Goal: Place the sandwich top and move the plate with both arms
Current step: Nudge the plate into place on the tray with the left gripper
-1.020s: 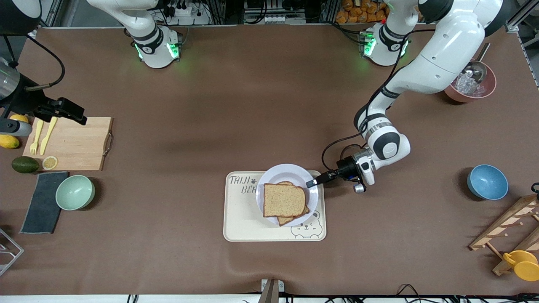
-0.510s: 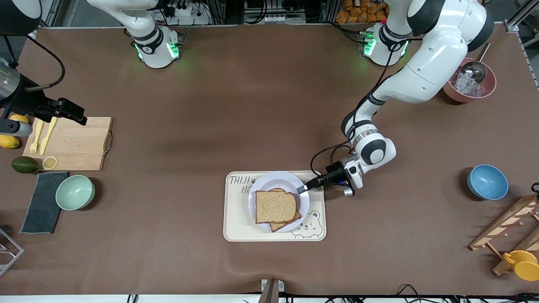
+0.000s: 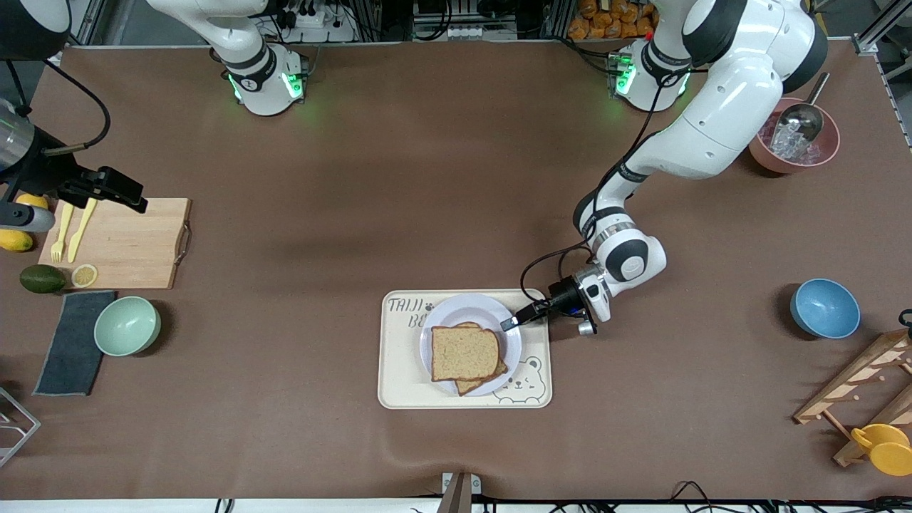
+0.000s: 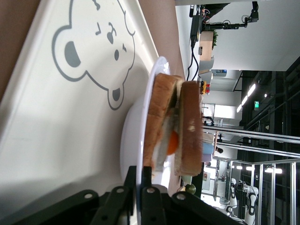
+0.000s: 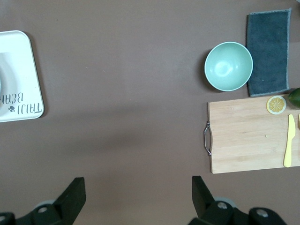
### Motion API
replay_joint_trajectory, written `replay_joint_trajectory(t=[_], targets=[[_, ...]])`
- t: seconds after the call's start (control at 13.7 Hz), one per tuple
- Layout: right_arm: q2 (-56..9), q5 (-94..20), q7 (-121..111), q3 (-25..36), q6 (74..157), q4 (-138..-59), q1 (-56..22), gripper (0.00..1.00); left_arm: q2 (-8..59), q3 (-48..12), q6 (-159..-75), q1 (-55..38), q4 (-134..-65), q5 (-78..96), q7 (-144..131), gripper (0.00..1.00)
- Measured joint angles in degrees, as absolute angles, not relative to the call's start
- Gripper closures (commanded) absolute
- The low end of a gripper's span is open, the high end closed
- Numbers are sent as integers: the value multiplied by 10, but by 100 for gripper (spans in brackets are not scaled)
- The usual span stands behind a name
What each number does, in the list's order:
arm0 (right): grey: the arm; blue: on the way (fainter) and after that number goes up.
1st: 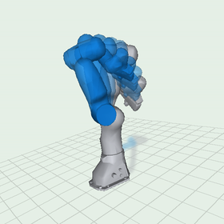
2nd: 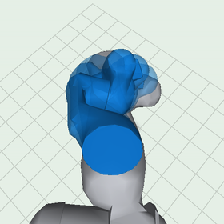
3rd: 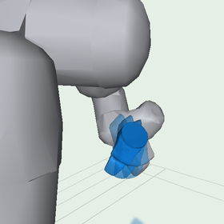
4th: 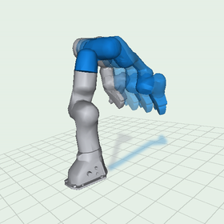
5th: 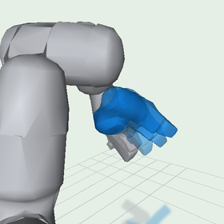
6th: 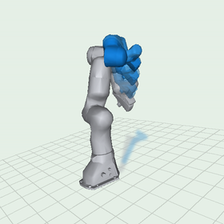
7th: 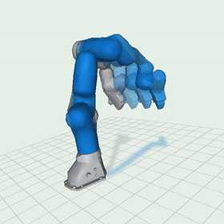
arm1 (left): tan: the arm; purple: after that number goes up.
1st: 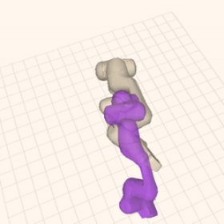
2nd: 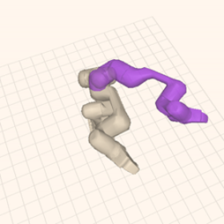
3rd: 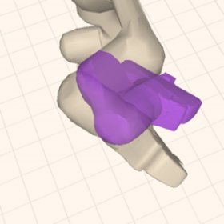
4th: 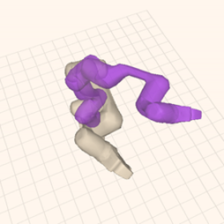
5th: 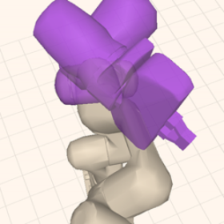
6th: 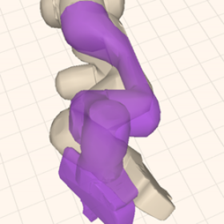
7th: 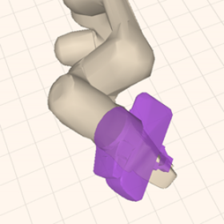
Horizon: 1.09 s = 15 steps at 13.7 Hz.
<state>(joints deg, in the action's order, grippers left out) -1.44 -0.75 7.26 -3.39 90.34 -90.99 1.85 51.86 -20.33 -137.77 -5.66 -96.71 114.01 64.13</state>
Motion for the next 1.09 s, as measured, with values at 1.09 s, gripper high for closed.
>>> replay_joint_trajectory(t=[1.09], targets=[[-14, -8, 73, -31, 905, -910, 27, 0, 455, -206, -1441, -47, -993, 1140, 619, 0]])
